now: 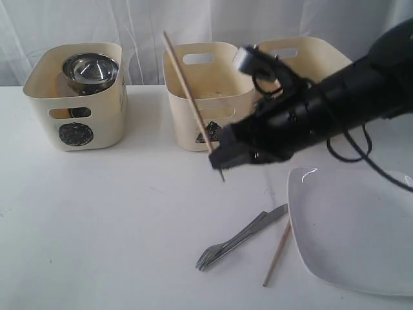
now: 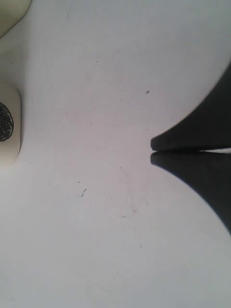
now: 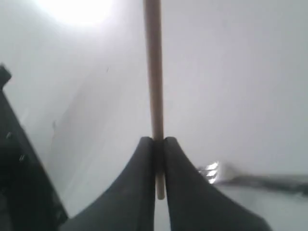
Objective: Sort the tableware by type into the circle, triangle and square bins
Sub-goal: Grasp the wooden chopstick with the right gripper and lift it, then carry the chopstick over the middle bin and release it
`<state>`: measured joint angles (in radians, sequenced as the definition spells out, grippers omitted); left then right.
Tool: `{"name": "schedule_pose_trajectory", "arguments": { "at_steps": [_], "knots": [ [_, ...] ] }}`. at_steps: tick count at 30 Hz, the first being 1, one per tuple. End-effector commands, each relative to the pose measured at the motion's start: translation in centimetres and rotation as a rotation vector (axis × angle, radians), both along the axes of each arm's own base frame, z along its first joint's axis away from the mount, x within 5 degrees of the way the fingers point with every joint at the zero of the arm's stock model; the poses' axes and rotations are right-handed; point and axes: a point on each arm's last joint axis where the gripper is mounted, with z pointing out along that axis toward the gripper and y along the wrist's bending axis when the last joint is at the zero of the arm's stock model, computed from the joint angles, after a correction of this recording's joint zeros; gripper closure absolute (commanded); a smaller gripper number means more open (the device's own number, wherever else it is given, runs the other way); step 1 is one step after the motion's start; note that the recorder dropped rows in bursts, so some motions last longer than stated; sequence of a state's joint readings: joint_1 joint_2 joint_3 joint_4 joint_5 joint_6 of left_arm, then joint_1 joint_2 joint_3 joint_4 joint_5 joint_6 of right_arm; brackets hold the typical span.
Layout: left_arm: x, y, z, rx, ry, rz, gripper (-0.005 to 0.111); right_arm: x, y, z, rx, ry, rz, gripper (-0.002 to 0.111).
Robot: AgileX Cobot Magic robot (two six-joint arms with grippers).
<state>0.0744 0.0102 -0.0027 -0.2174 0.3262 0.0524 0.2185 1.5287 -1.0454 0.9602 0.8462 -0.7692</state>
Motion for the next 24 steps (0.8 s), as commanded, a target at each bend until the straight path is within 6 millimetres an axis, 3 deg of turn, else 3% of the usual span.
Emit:
{"name": "schedule_pose_trajectory", "arguments": {
  "at_steps": [1, 5, 11, 18, 24],
  "knots": [
    [-0.2, -0.1, -0.3, -0.006, 0.022, -0.015, 0.107, 3.5, -1.8, 2.6, -0.001, -0.177, -0.165, 0.108],
    [-0.2, -0.1, -0.3, -0.006, 0.022, -0.015, 0.107, 6.2, -2.9, 3.2, -0.015, -0.258, -0.273, 0.108],
    [-0.2, -0.1, -0.3, -0.006, 0.022, -0.015, 0.107, 10.7, -3.1, 3.6, -0.013, -0.347, -0.374, 0.108],
    [-0.2, -0.1, -0.3, -0.006, 0.022, -0.015, 0.107, 16.0, -3.4, 0.9, -0.053, -0.402, -0.492, 0.108],
    [-0.2, -0.1, -0.3, -0.006, 0.022, -0.015, 0.107, 17.8, -2.9, -2.0, -0.063, -0.343, -0.458, 0.108]
  ]
}}
